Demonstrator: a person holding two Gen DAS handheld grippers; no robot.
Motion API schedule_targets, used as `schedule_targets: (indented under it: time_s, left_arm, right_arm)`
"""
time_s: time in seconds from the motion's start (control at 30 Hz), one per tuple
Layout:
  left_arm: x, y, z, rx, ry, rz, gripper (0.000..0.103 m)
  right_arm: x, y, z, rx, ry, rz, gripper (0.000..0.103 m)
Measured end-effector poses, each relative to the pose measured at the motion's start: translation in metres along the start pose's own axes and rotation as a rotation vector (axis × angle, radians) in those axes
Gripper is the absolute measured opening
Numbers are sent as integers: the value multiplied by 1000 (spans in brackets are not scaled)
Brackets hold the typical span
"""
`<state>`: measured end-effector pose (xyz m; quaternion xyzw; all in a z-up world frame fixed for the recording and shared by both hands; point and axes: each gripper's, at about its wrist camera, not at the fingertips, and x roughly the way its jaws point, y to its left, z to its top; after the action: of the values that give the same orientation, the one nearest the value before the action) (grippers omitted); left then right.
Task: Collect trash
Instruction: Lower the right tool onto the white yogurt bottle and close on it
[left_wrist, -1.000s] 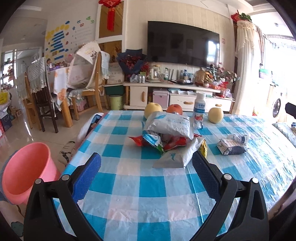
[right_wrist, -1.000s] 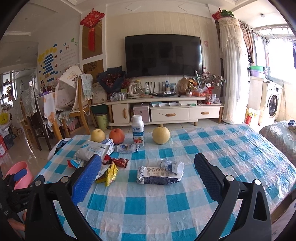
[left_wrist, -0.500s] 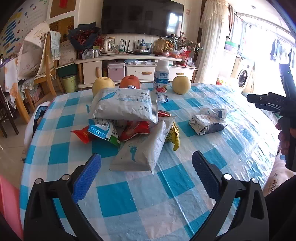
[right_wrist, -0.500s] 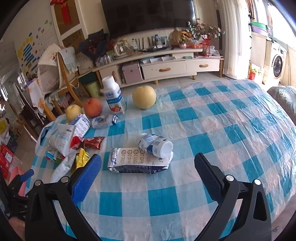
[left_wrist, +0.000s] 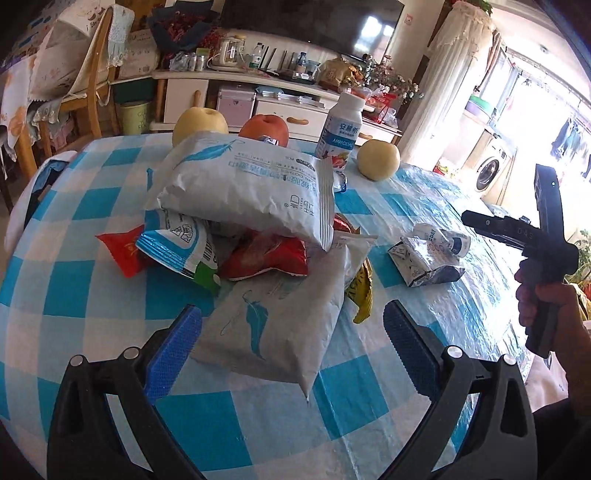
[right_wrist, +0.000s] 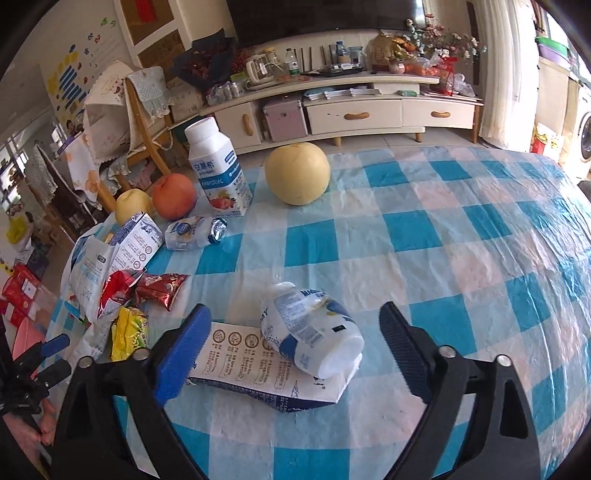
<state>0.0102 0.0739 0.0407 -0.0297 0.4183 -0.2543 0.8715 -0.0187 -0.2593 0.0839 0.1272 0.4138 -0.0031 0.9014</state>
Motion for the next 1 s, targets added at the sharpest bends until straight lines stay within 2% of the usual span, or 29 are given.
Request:
schedule_targets:
  time_s: [0.03,0.13,0.2,0.23,0.33,0.47,0.6,0.8,0.87,1.0]
  left_arm:
    - [4,0,1,-4,6,0,99]
    - [16,-3,1,-4,38,-1,98]
    - [23,-5,-1,-13,63,-12,97]
    - [26,-6,-2,-16,72,-15,97]
    - [29,-11,-3,-13,84,-32,96]
    - [28,-17,-8,-5,109,-103,96]
    - [26,-25,-10,15,124,-145,96]
    - [31,-15,-3,-6,83,7,96]
    - [35,-12,-1,-19,84,22,96]
    - [44,-18,-3,-8,97,32,96]
  right_arm:
    - [6,2,0,-14,18,7,77]
    - [17,4,-4,-58,44,-1,75]
    - [20,5,-7,-76,61,9,65]
    - [21,5,-8,-73,76,28,57]
    - [21,10,-10,-97,79,37,57]
    - [17,19,-15,-124,101,85,52]
    - [14,39,-23,-187,127,126,52]
    - [12,68,-36,-267,169,216,52]
    - [13,75,-39,-278,181,244,54]
    - [20,87,-47,-335,210,233,59]
